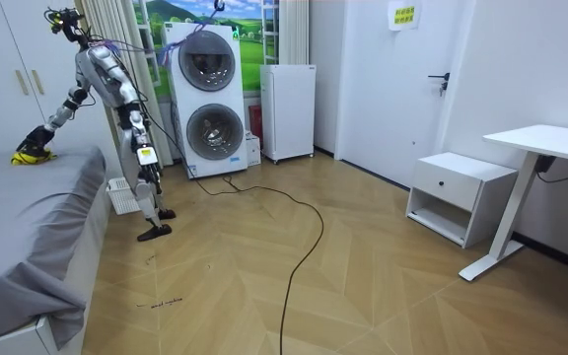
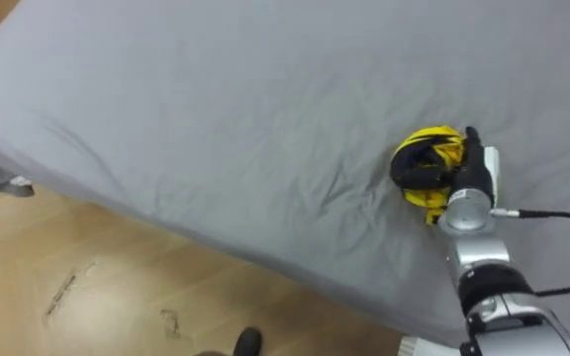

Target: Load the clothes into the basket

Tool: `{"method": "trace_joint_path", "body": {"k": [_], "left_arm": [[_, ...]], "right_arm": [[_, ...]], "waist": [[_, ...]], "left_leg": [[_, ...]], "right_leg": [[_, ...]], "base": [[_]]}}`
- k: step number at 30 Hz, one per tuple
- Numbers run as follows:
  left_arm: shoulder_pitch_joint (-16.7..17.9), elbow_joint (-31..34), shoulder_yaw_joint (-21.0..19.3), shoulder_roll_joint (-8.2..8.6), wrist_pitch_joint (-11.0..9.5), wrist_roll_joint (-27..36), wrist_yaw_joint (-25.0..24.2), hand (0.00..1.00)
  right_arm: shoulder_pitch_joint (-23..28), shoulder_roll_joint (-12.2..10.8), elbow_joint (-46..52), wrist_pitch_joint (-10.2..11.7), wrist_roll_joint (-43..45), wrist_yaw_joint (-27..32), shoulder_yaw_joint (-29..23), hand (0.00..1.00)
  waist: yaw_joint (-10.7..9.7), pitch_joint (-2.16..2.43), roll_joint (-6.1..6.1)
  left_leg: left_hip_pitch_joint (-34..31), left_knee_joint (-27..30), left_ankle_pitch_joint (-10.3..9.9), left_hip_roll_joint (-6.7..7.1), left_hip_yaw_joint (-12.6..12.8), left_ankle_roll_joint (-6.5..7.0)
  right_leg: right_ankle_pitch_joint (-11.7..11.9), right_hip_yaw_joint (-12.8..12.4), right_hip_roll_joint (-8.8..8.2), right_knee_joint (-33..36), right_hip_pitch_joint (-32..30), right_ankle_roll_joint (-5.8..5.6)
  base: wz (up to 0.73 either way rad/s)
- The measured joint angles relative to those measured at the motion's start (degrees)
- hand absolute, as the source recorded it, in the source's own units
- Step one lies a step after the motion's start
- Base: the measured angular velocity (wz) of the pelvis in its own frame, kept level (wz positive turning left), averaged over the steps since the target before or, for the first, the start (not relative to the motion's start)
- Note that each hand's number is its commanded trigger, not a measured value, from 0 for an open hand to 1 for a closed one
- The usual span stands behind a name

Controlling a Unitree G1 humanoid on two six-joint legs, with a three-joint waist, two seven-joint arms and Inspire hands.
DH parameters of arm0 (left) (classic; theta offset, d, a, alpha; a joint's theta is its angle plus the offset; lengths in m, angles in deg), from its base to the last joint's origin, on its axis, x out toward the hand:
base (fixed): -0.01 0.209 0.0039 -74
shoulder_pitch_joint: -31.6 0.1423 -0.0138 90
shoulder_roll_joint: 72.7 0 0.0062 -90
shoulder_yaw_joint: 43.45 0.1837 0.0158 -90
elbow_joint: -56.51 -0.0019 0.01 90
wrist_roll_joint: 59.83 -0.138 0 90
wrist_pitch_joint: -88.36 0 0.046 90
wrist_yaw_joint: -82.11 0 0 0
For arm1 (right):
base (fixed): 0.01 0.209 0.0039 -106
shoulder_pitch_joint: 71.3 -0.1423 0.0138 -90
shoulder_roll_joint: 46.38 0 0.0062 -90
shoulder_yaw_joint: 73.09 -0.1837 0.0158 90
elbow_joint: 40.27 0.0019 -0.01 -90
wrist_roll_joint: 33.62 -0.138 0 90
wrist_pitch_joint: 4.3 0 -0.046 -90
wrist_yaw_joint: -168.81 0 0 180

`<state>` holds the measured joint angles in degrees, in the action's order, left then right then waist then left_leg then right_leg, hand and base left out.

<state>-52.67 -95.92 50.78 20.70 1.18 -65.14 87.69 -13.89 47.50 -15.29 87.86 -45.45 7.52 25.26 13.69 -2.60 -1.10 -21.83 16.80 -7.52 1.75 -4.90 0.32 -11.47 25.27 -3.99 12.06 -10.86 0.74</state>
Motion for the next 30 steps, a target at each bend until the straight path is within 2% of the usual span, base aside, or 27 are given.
{"method": "trace_joint_path", "body": {"k": [6, 13, 17, 19, 22, 23, 24, 25, 27, 29, 30], "left_arm": [[-0.56, 0.56, 1.15, 0.09, 2.15, 0.07, 0.00, 0.00], [-1.75, 0.61, 1.68, 0.13, 1.84, 0.08, 0.11, 0.00], [-2.15, 1.49, 1.44, 0.12, 1.64, 0.07, 0.18, 0.00], [-1.97, 2.17, 1.20, 0.12, 1.53, 0.05, 0.38, 0.00], [-1.14, 3.55, -0.25, 0.12, 0.80, 0.12, 1.58, 0.00], [-0.36, 4.58, -0.66, 0.11, 0.73, 0.16, 2.12, 0.00], [0.54, 5.33, -1.07, 0.11, 0.58, 0.15, 2.66, 0.00], [0.81, 5.38, -1.20, 0.12, 0.54, 0.28, 2.76, 0.00], [1.60, 5.34, -2.09, 0.14, 0.55, 0.93, 2.77, 0.00], [1.93, 5.63, -3.24, 0.31, 0.56, 1.01, 2.75, 0.00], [1.87, 5.61, -4.32, 0.57, 0.57, 0.93, 2.75, 0.00]], "right_arm": [[-0.11, 3.71, -4.47, 0.22, -1.45, -0.20, -0.18, 1.00], [-0.64, 4.21, -6.30, -0.39, -2.13, -1.37, -0.84, 1.00], [-0.06, 4.39, -5.48, -0.32, -2.89, -2.37, -2.89, 1.00], [1.30, 4.44, -3.75, -0.42, -3.50, -2.65, -3.06, 1.00], [4.64, 4.44, 0.05, -0.48, -3.47, -2.97, -3.33, 1.00], [6.84, 4.42, 2.57, -0.79, -3.43, -3.13, -3.31, 1.00], [9.66, 4.38, 5.19, -1.01, -3.47, -3.37, -3.31, 1.00], [10.72, 4.37, 6.13, -1.07, -3.58, -3.50, -3.32, 1.00], [13.26, 4.36, 8.85, -2.19, -3.39, -3.91, -3.51, 1.00], [14.71, 4.25, 12.01, -3.07, -2.56, -3.90, -5.57, 1.00], [15.46, 4.20, 14.15, -3.08, -2.30, -3.89, -7.49, 1.00]], "waist": [[0.65, 0.03, 0.75], [0.61, 0.13, 1.28], [-0.67, 0.32, 1.23], [-1.24, 0.44, 1.08], [-3.14, 0.79, 0.72], [-3.69, 1.09, 0.15], [-4.06, 1.67, -0.80], [-4.25, 1.91, -1.15], [-5.97, 2.44, -2.17], [-7.41, 2.75, -2.68], [-8.43, 2.70, -2.85]], "left_leg": [[-1.51, 0.67, 0.06, -0.09, -0.02, 0.11], [-1.61, 0.59, 0.16, -0.12, 0.47, 0.26], [-0.74, -0.59, 0.62, -0.07, 0.79, 0.59], [0.27, -1.15, 0.98, -0.08, 2.10, 0.88], [2.93, -1.60, 1.22, -0.06, 5.10, 1.29], [4.77, -2.37, 1.25, -0.09, 6.26, 1.33], [6.96, -3.25, 1.25, 0.07, 6.90, 1.33], [7.94, -3.60, 1.25, 0.07, 7.33, 1.33], [11.89, -4.62, 1.23, 0.02, 8.71, 1.33], [13.92, -5.21, 1.21, -0.01, 9.32, 1.31], [15.24, -5.73, 1.19, -0.02, 9.81, 1.33]], "right_leg": [[0.00, 0.12, -0.09, 1.16, -1.44, 0.00], [0.00, -0.59, -0.24, 1.78, -2.08, 0.00], [-0.02, -1.42, -0.63, 1.77, -1.93, -0.04], [0.00, -1.57, -0.99, 1.71, -1.29, -0.10], [0.06, -1.92, -1.34, 1.54, 1.30, -0.26], [-0.11, -3.03, -1.46, 1.52, 2.59, -0.55], [-0.47, -4.15, -1.73, 1.47, 4.05, -1.13], [-0.49, -4.62, -1.77, 1.46, 4.71, -1.17], [-0.48, -5.05, -1.89, 1.33, 7.85, -1.19], [-0.39, -5.91, -1.79, 0.40, 9.35, -1.34], [-0.36, -7.16, -1.69, -0.13, 10.29, -1.38]], "base": [[0.02], [-0.04], [0.00], [-0.06], [0.00], [-0.13], [-0.21], [-0.26], [-0.24], [-0.28], [-0.30]]}}
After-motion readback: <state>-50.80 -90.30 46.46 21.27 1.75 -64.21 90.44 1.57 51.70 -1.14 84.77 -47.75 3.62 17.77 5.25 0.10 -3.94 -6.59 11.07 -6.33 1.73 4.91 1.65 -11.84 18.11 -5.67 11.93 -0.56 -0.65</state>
